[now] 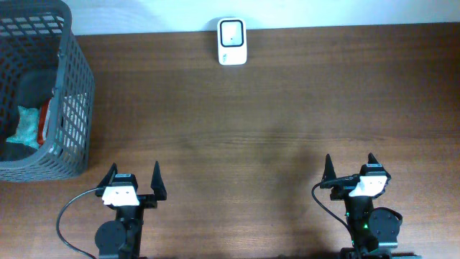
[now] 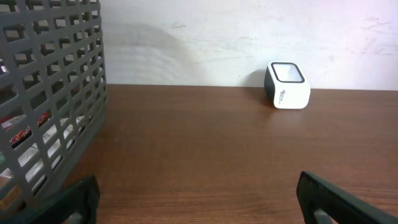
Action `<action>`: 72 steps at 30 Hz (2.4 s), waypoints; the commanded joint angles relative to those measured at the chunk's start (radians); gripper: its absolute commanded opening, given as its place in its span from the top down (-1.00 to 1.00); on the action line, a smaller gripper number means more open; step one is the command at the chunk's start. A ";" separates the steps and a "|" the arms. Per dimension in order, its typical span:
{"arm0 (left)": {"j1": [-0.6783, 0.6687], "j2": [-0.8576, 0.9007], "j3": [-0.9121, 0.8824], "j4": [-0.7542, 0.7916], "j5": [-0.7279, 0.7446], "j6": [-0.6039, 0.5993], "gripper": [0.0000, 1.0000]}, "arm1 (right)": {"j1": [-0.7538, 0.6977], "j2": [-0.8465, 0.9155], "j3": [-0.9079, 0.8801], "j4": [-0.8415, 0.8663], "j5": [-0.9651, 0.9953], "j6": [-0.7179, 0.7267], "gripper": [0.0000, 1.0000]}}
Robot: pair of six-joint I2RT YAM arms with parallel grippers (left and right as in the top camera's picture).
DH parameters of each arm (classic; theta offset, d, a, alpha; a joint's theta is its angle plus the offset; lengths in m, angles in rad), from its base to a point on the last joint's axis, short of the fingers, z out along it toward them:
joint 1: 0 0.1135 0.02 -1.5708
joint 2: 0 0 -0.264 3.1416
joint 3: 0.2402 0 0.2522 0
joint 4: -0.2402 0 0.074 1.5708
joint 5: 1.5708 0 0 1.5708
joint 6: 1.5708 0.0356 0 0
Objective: Scan the item barcode
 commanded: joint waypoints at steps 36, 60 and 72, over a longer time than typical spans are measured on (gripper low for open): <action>0.002 -0.006 -0.005 -0.003 -0.007 0.020 -0.98 | -0.004 -0.007 -0.009 -0.001 0.009 0.008 -0.97; 0.002 -0.006 -0.004 0.302 0.426 -0.086 -0.98 | -0.004 -0.007 -0.009 -0.001 0.009 0.008 -0.97; 0.002 0.294 0.508 0.765 0.022 0.155 -0.98 | -0.004 -0.007 -0.009 -0.001 0.009 0.008 -0.97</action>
